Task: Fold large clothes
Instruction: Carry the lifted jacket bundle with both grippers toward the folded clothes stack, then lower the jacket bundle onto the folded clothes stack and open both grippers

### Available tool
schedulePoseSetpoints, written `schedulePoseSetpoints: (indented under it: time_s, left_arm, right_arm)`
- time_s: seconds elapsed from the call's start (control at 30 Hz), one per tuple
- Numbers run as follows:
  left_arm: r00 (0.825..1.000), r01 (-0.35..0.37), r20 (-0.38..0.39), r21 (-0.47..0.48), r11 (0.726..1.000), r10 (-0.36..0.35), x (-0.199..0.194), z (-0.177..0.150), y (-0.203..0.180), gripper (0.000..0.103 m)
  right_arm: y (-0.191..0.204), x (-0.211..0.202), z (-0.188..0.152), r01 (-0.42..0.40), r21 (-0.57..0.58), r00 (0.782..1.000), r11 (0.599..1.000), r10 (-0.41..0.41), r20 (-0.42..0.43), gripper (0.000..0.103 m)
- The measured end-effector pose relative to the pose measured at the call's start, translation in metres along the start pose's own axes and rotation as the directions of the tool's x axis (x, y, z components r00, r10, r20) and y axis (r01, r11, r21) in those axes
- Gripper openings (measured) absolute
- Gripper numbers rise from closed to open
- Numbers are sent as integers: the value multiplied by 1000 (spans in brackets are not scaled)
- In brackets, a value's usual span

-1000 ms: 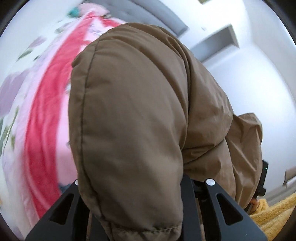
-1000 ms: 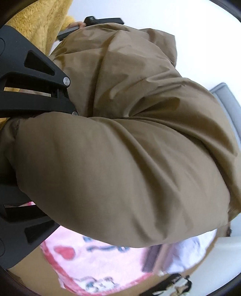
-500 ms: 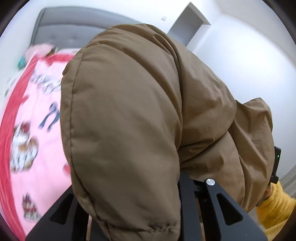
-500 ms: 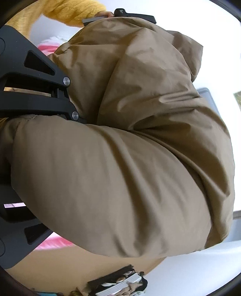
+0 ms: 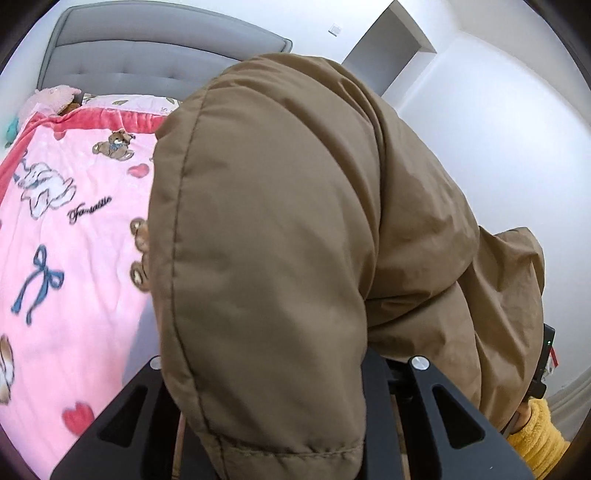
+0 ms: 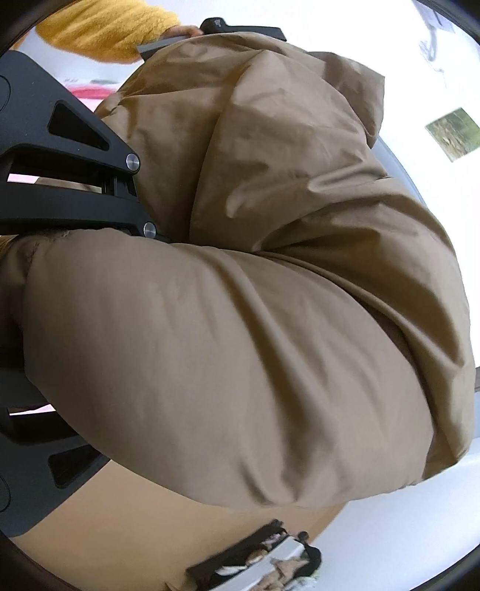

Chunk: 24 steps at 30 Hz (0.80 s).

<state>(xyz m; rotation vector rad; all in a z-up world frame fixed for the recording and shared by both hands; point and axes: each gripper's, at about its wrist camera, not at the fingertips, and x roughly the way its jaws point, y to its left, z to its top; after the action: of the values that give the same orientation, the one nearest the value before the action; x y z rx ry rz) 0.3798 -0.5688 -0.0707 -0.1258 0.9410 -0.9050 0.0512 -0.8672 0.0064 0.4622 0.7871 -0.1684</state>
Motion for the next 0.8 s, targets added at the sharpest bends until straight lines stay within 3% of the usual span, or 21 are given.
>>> schedulePoseSetpoints:
  time_s: [0.1,0.13,0.23,0.27,0.3,0.43,0.63,0.7,0.77,0.8]
  left_arm:
    - [1000,-27,-9,21,999,27,14,9,2,21]
    - [999,-36,-15,8,999,36,20,13,6,21]
    - [998,-54,-22,-22,998,54,32,21,13,21]
    - [998,-56,-25,-36,998,55,38,25,14,22]
    - [998,-62,-37,-63,996,60,60,43,38,22]
    - [986,-120,-121,-44,992,114,103,42,48,27]
    - [982,-117,-157,-72,991,104,130,26,75,46]
    - [978,-141,-164,-56,988,130,127,25,68,64]
    - [973,-155,-174,-17,988,149,124,29,64,68]
    - [972,-132,-196,-15,991,126,117,33,64,69]
  right_arm:
    - [11,8,-3,-18,16,1000,1000,18,-8,23]
    - [-24,31,-16,-22,19,1000,1000,23,-16,23]
    - [-36,61,-7,-28,13,998,1000,29,-61,24]
    - [-80,59,-11,-18,7,997,1000,19,-78,25]
    - [-93,58,-22,5,9,995,1000,-4,-102,26]
    - [-134,62,-54,13,134,991,991,6,-137,31]
    - [-172,82,-82,-12,275,991,961,47,-124,47]
    - [-180,79,-95,-15,299,993,954,49,-105,58]
    - [-186,74,-99,-7,300,996,954,34,-83,71]
    - [-194,67,-103,-1,301,996,953,28,-84,73]
